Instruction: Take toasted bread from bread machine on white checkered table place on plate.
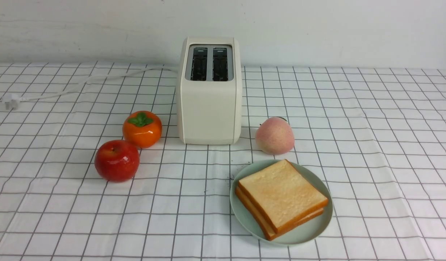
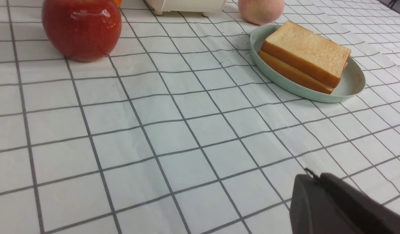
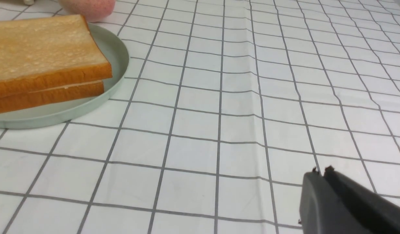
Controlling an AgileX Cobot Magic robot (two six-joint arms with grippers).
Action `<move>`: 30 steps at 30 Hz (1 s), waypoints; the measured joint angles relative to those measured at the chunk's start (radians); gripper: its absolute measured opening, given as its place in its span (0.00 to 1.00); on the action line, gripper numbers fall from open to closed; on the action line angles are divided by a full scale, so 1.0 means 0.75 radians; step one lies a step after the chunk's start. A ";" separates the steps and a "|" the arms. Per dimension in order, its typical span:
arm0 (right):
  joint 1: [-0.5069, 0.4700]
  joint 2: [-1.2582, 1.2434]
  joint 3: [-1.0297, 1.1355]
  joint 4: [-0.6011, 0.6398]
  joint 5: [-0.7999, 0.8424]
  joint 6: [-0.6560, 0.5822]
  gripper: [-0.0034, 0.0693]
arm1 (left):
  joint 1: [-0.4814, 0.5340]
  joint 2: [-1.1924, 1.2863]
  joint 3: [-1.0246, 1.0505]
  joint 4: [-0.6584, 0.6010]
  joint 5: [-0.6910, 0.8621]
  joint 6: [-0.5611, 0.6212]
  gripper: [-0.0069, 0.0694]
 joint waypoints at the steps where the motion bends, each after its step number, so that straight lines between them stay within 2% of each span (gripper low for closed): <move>1: 0.000 0.000 0.000 0.000 0.000 0.000 0.07 | 0.000 0.000 0.000 0.000 0.000 0.000 0.12; 8: 0.000 0.000 0.000 0.000 0.000 0.000 0.08 | 0.034 0.000 0.033 0.015 -0.077 0.000 0.12; 13: 0.000 0.000 0.000 0.000 0.000 0.000 0.09 | 0.321 0.000 0.043 -0.097 -0.342 0.001 0.07; 14: 0.000 0.000 0.000 0.000 0.000 0.000 0.09 | 0.348 0.000 0.043 -0.112 -0.353 0.001 0.07; 16: 0.000 0.000 0.000 0.000 0.000 0.000 0.10 | 0.507 0.000 0.051 -0.180 -0.372 0.001 0.07; 19: 0.000 0.000 0.000 0.000 0.000 0.000 0.10 | 0.607 0.000 0.060 -0.189 -0.310 0.004 0.07; 21: 0.000 0.000 0.000 0.000 0.000 0.000 0.11 | 0.659 0.000 0.063 -0.177 -0.158 0.023 0.07; 25: 0.000 0.000 0.000 0.000 0.000 0.000 0.12 | 0.672 0.000 0.067 -0.169 -0.005 0.060 0.07; 30: 0.000 0.000 0.000 0.000 0.000 0.000 0.12 | 0.672 0.000 0.067 -0.169 -0.003 0.065 0.07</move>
